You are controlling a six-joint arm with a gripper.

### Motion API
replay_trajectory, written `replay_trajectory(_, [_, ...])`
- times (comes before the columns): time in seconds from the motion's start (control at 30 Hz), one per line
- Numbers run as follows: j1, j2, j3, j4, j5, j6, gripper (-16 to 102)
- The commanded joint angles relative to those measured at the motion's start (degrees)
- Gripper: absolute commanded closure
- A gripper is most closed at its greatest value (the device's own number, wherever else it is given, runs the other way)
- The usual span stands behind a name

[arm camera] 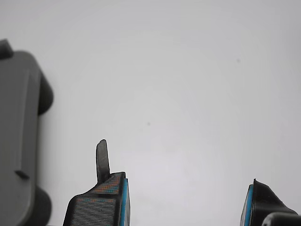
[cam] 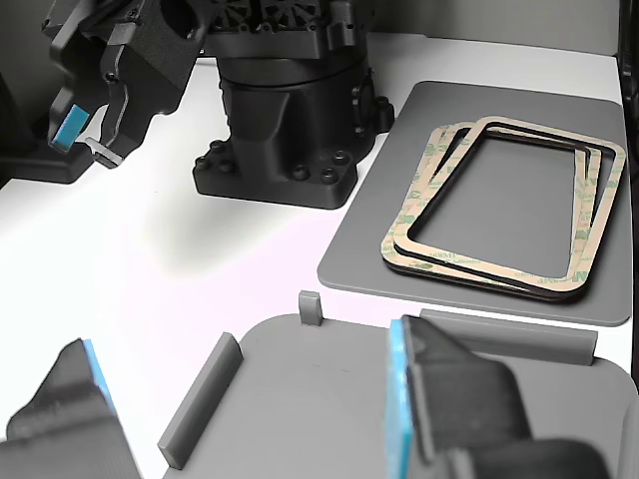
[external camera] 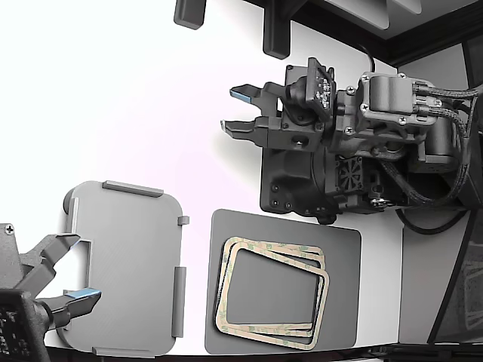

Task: Move top rectangular frame to the holder.

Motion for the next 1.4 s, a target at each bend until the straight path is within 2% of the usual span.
replay_trajectory(0.0, [-0.8, 1.1, -1.3, -0.4, 0.4, 0.4, -12])
replay_trajectory(0.47, [-0.9, -0.6, -3.9, -0.4, -0.5, -0.4, -14])
replay_trajectory(0.57, [-0.7, -3.6, -7.6, -0.9, -1.9, -1.7, -14])
replay_trajectory(0.67, [-0.5, -7.6, -12.0, -0.6, -5.4, -5.4, -14])
replay_trajectory(0.87, [0.1, -15.6, -22.7, 6.9, -14.7, -15.2, -14])
replay_trajectory(1.03, [8.0, -22.7, -32.1, 16.1, -17.8, -27.6, -14])
replay_trajectory(1.17, [15.3, -26.7, -35.1, 20.3, -17.7, -33.8, -14])
replay_trajectory(1.27, [22.1, -29.3, -36.7, 22.8, -13.4, -36.9, -14])
replay_trajectory(1.37, [27.9, -34.5, -39.1, 25.8, -9.2, -39.6, -8])
